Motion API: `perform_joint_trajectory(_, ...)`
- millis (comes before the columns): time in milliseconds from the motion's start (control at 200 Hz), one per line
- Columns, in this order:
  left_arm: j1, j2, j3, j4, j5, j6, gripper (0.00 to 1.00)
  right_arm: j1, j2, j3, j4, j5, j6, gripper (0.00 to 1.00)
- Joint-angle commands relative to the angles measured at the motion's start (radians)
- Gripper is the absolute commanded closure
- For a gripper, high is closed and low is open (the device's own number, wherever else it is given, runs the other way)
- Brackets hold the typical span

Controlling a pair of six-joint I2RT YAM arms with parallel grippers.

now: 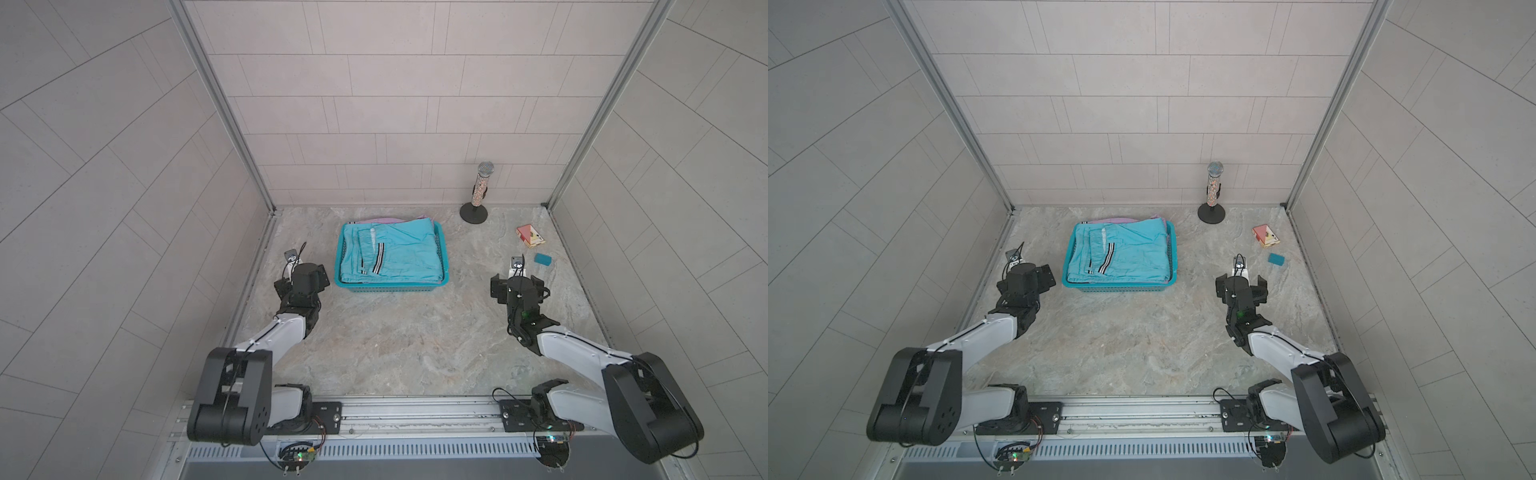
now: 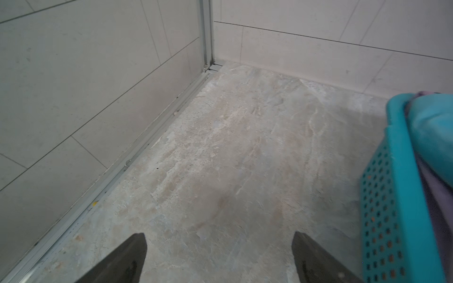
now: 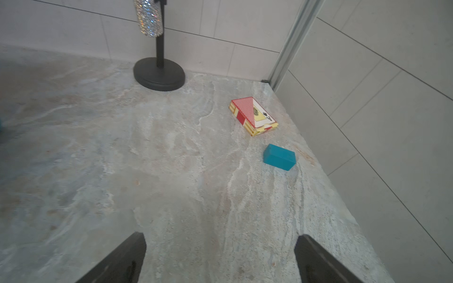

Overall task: Put the folded long pants in the basket
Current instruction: Reset both arms

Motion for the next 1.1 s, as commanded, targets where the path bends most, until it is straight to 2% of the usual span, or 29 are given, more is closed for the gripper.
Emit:
perform_joint_trajectory(0,0.015,0.001,0.003,0.163,-0.129,0.054,0.00,-0.018,0.084,-0.088,0.383,0.099,-0.042,0.00)
perform_joint_trajectory(60,0.040,0.036,-0.024,0.291,-0.149,0.049,0.00,-0.030,0.117,-0.078,0.420,0.054,-0.072,0.00)
perform_joint_trajectory(150,0.067,0.006,0.024,0.112,-0.076,-0.002,0.00,-0.055,0.192,-0.023,0.390,0.055,-0.084,0.00)
perform_joint_trajectory(220,0.063,0.009,-0.008,0.119,-0.031,0.037,0.00,-0.107,0.324,-0.031,0.575,-0.022,-0.074,0.00)
perform_joint_trajectory(260,0.058,0.019,-0.046,0.143,-0.060,0.028,0.00,-0.106,0.294,-0.007,0.466,-0.028,-0.059,0.00)
perform_joint_trajectory(280,0.058,0.033,-0.074,0.176,-0.072,0.011,0.00,-0.114,0.266,0.006,0.390,-0.044,-0.047,0.00)
perform_joint_trajectory(315,0.056,0.094,-0.146,0.360,-0.090,0.005,0.00,-0.129,0.242,0.034,0.294,-0.066,-0.027,0.00)
perform_joint_trajectory(345,0.056,0.155,-0.195,0.579,-0.070,0.054,0.00,-0.136,0.260,0.047,0.304,-0.079,-0.025,0.00)
perform_joint_trajectory(365,0.059,0.170,-0.219,0.635,-0.011,0.076,0.00,-0.144,0.282,0.051,0.324,-0.099,-0.026,0.00)
perform_joint_trajectory(410,0.059,0.142,-0.195,0.523,0.101,0.098,0.00,-0.169,0.343,0.045,0.395,-0.135,-0.012,0.00)
perform_joint_trajectory(435,0.053,0.150,-0.151,0.431,0.111,0.103,0.00,-0.171,0.360,0.025,0.465,-0.134,-0.016,0.00)
perform_joint_trajectory(490,0.036,0.282,-0.149,0.637,0.118,0.161,0.00,-0.173,0.324,0.045,0.358,-0.129,0.008,0.00)
perform_joint_trajectory(510,0.032,0.295,-0.143,0.655,0.125,0.177,0.00,-0.173,0.316,0.059,0.318,-0.124,0.009,0.00)
perform_joint_trajectory(580,0.032,0.195,-0.070,0.336,0.107,0.131,0.00,-0.175,0.325,0.047,0.359,-0.129,0.006,0.00)
perform_joint_trajectory(625,0.030,0.248,-0.105,0.487,0.103,0.145,0.00,-0.168,0.348,0.019,0.455,-0.123,-0.015,0.00)
perform_joint_trajectory(665,0.027,0.281,-0.131,0.602,0.103,0.165,0.00,-0.157,0.335,-0.001,0.469,-0.126,-0.021,0.00)
perform_joint_trajectory(760,0.027,0.197,-0.100,0.406,0.103,0.140,0.00,-0.156,0.347,-0.025,0.537,-0.179,-0.050,0.00)
perform_joint_trajectory(896,0.028,0.255,-0.146,0.590,0.100,0.154,0.00,-0.157,0.334,0.028,0.413,-0.179,-0.039,0.00)
perform_joint_trajectory(1096,0.027,0.214,-0.113,0.458,0.093,0.136,0.00,-0.158,0.336,0.026,0.419,-0.184,-0.039,0.00)
